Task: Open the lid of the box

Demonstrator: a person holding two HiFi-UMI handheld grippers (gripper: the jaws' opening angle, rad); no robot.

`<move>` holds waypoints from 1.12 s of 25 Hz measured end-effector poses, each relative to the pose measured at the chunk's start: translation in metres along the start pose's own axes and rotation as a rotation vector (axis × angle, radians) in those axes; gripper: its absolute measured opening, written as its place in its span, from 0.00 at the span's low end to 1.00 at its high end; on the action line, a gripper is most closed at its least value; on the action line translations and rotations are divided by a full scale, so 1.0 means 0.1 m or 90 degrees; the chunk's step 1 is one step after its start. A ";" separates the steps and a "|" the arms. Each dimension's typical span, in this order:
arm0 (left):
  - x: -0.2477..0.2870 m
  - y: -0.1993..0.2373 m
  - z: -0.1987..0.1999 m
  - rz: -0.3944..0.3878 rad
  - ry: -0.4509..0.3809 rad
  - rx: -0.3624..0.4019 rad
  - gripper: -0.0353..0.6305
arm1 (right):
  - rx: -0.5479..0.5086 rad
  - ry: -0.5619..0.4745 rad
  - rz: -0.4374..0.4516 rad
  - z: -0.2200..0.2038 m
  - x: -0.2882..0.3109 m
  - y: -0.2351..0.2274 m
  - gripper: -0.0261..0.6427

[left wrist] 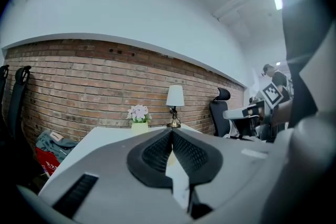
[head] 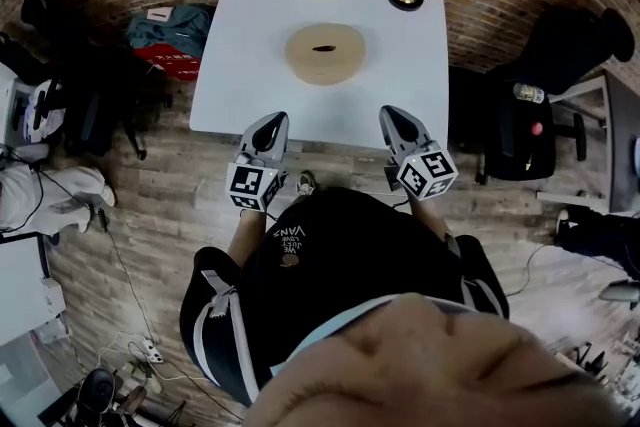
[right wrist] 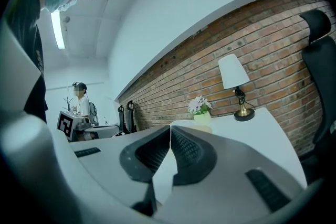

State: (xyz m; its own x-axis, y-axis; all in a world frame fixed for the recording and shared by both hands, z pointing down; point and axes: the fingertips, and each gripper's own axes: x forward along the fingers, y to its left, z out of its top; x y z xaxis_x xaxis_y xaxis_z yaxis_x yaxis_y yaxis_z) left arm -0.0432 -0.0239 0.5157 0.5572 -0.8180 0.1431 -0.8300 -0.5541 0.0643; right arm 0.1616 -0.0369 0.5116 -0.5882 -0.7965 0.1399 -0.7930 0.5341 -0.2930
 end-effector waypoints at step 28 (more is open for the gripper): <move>0.46 0.94 -0.36 -0.099 0.056 -0.027 0.07 | -0.058 0.059 0.015 -0.01 1.07 0.23 0.05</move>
State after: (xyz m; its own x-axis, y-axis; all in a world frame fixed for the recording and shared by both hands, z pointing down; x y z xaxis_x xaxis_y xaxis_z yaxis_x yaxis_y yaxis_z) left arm -0.0960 -0.1081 0.5635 0.6760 -0.7051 0.2141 -0.7353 -0.6645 0.1332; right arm 0.0804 -0.1094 0.5208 -0.6162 -0.7559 0.2211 -0.7870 0.5800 -0.2102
